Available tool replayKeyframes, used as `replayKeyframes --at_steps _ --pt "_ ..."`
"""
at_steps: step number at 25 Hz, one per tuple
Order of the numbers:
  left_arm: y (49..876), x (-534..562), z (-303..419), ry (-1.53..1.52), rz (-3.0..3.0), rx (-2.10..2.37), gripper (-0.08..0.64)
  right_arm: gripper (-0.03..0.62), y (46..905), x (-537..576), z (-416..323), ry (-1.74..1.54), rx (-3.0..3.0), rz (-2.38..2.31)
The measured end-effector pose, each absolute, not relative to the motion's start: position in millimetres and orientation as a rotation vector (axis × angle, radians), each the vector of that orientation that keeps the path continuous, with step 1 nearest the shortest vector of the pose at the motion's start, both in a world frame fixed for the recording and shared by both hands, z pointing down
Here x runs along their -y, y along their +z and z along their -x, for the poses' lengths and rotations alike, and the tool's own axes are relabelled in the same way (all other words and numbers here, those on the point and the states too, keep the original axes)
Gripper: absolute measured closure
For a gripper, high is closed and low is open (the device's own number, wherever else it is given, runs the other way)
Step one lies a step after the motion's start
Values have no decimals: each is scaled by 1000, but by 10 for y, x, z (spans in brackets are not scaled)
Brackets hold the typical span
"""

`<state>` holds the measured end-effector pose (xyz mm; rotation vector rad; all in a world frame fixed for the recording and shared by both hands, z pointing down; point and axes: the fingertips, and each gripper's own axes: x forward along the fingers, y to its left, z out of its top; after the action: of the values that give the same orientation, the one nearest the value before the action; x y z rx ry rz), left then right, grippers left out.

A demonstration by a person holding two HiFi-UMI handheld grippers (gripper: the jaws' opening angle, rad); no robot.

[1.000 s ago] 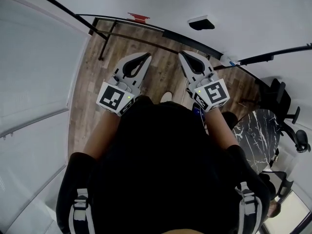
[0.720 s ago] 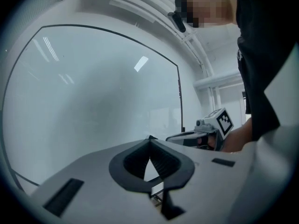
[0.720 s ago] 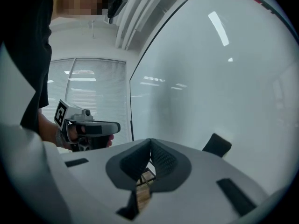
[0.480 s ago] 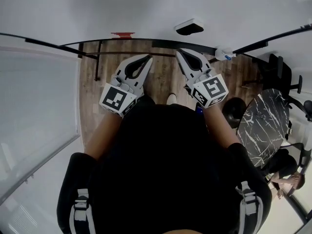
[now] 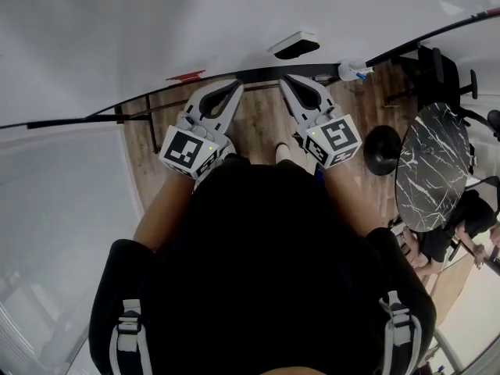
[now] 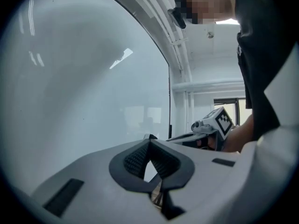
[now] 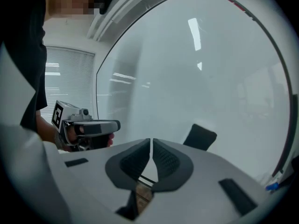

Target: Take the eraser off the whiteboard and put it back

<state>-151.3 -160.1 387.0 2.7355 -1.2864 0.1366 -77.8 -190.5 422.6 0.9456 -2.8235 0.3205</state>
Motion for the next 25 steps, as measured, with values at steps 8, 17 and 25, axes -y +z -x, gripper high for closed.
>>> replayKeyframes --at_steps 8,17,25 --pt "3946 1803 1505 141 -2793 1178 557 463 4354 2273 585 434 2727 -1281" --pt "3972 1946 1491 150 -2821 1105 556 263 4475 2669 399 568 2597 -1569" --pt "3996 1996 1585 155 -2811 1102 556 229 4543 2883 438 600 2563 -1632"
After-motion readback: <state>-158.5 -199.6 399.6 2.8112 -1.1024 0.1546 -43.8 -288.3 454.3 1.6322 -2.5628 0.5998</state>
